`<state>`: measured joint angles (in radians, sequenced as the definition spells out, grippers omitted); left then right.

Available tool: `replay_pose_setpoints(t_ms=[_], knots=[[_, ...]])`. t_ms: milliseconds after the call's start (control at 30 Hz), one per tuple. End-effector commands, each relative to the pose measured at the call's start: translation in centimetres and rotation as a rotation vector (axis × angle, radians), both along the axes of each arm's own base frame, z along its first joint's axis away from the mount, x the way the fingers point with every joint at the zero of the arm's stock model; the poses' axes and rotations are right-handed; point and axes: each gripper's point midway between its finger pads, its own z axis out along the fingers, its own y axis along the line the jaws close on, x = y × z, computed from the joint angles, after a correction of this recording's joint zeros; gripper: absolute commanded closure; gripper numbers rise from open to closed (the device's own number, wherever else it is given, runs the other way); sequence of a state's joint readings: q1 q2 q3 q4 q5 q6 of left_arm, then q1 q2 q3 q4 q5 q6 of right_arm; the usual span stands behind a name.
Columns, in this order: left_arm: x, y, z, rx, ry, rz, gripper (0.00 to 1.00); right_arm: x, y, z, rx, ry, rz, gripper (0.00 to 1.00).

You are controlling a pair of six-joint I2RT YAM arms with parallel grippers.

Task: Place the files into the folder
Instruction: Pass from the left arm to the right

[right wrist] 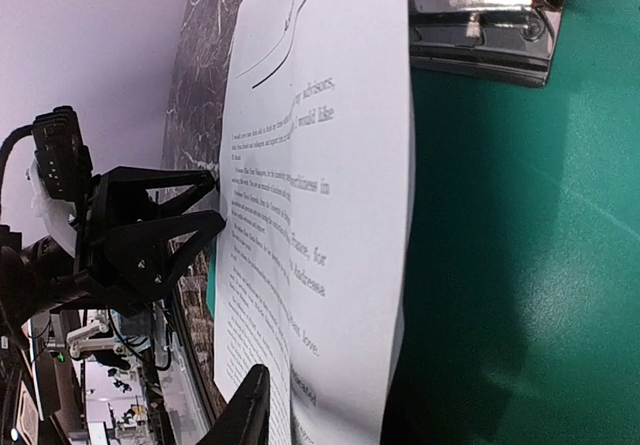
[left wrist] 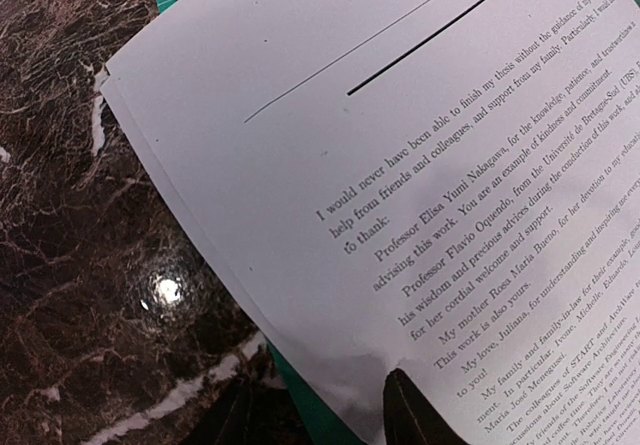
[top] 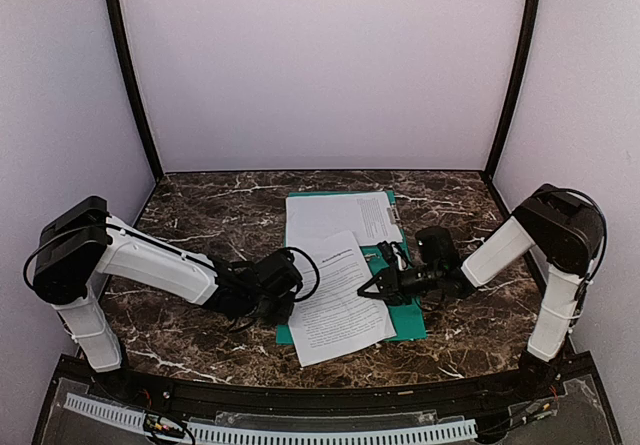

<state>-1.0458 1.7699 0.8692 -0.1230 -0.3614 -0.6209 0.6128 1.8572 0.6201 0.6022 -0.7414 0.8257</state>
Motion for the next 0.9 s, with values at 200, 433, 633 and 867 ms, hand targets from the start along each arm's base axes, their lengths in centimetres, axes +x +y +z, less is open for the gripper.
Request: replay_pose_setpoints(t_ms=[200,433,633,867], knots=[[-6.1,8.1,-6.9,0.346,0.270,-0.043,0.57,0.3,0.5,0.7,0.055,0.005,0.024,0.85],[-6.0,7.7,-6.7,0.339,0.269,-0.053,0.56,0.2,0.4,1.1,0.048,-0.007,0.037,1.00],[-5.2,6.0,-4.5,0.265,0.228,-0.072,0.47,0.5,0.1,1.5,-0.032,-0.065,0.077,1.00],[-3.2,3.2,3.5,0.057,0.054,-0.110,0.21,0.0,-0.4,4.4,-0.061,-0.236,0.171,1.00]])
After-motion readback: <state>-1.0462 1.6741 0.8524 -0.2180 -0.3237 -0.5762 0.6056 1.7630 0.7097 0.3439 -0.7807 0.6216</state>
